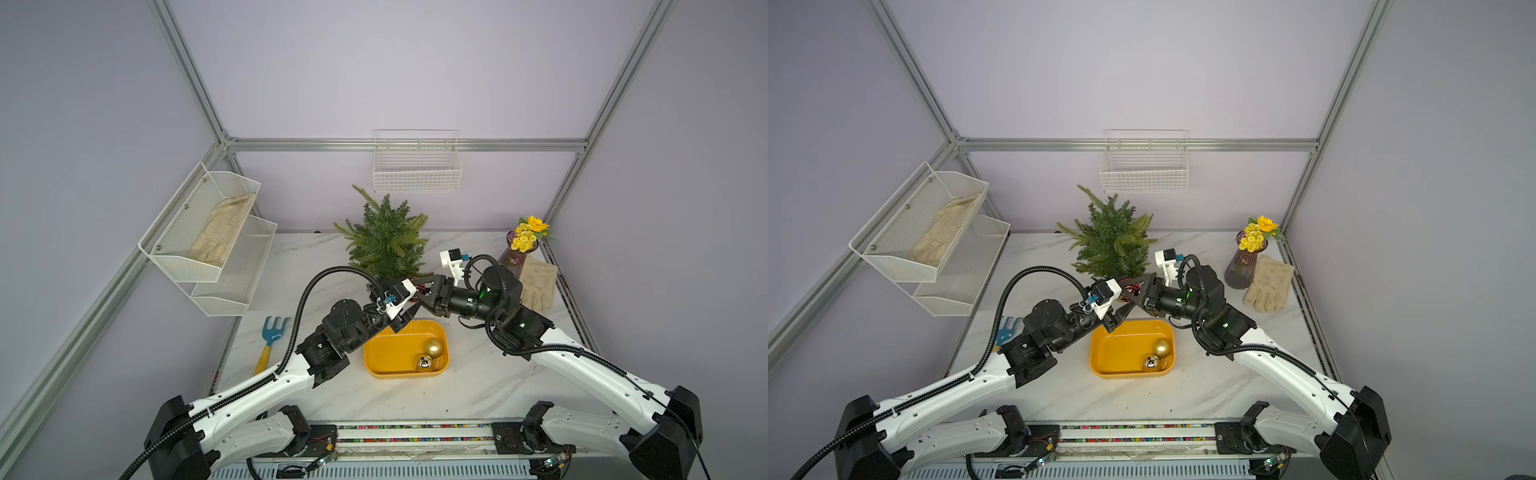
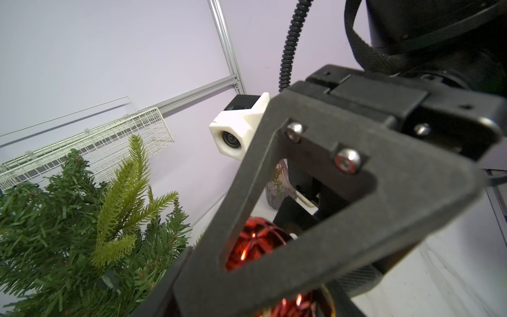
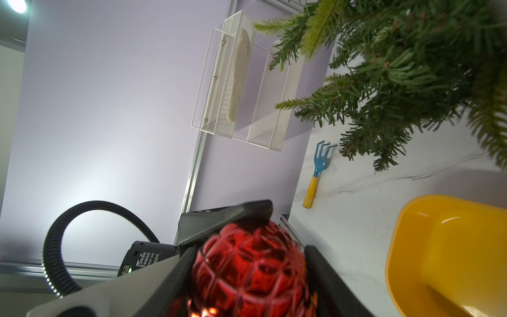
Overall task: Decorate the small christmas tree with ornaments
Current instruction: Adjust the ornament.
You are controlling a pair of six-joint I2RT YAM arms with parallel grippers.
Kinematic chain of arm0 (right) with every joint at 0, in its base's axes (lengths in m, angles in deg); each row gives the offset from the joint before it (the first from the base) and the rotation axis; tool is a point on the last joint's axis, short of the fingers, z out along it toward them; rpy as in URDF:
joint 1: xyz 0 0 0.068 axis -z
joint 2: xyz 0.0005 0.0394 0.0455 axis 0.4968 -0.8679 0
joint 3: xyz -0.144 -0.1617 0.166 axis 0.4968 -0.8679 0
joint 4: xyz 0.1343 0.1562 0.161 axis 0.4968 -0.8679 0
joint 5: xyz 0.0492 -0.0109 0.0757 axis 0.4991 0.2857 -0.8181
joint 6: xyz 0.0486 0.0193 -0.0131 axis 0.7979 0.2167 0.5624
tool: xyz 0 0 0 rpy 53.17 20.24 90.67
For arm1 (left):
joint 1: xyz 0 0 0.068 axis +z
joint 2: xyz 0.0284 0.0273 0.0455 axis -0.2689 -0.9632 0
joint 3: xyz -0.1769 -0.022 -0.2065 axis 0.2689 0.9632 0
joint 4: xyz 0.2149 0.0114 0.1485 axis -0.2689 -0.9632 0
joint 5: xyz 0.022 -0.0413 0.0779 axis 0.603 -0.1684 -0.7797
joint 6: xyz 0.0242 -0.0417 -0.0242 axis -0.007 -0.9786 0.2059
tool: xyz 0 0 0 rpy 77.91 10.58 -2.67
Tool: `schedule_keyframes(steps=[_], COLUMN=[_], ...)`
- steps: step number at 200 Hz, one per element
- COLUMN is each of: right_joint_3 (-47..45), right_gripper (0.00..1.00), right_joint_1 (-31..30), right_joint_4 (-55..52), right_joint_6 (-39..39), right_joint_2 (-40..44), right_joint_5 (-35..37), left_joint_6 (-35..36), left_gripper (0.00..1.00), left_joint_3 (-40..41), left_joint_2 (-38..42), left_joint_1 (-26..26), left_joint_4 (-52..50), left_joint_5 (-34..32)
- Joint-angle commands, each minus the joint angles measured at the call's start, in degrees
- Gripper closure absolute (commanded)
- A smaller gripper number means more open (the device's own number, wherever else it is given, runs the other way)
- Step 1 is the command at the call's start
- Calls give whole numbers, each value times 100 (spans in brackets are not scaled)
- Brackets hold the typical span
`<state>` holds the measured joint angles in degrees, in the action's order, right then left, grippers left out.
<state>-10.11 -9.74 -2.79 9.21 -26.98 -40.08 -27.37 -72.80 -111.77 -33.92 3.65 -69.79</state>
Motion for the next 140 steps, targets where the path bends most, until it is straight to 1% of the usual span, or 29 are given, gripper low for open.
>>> schedule_keyframes(steps=[1,11,25,38,56,69,107,140], right_joint_3=[-76,-73,-61,-14,23,13,-51,-7], right_gripper=[36,30,19,15,14,14,14,16], right_joint_1=[33,33,41,63,152,261,330,334], right_joint_4=[229,246,263,287,330,435,1293,1304], right_joint_6=[120,121,115,41,-105,-170,-7,54], right_joint_2=[106,114,148,193,269,354,434,359], right_joint_5=[73,64,38,-80,-367,-729,-2225,-2856], left_joint_6=[104,109,119,127,129,152,274,352], left_gripper=[45,45,45,44,44,43,43,41], left_joint_3=[208,211,232,267,321,374,489,386], left_joint_2=[158,167,206,261,380,501,797,773], left_joint_1=[-25,-31,-27,-30,-25,-30,-25,-28], left_joint_4=[198,202,206,255,335,445,797,803], left_joint_5=[381,395,425,449,604,845,1633,2300])
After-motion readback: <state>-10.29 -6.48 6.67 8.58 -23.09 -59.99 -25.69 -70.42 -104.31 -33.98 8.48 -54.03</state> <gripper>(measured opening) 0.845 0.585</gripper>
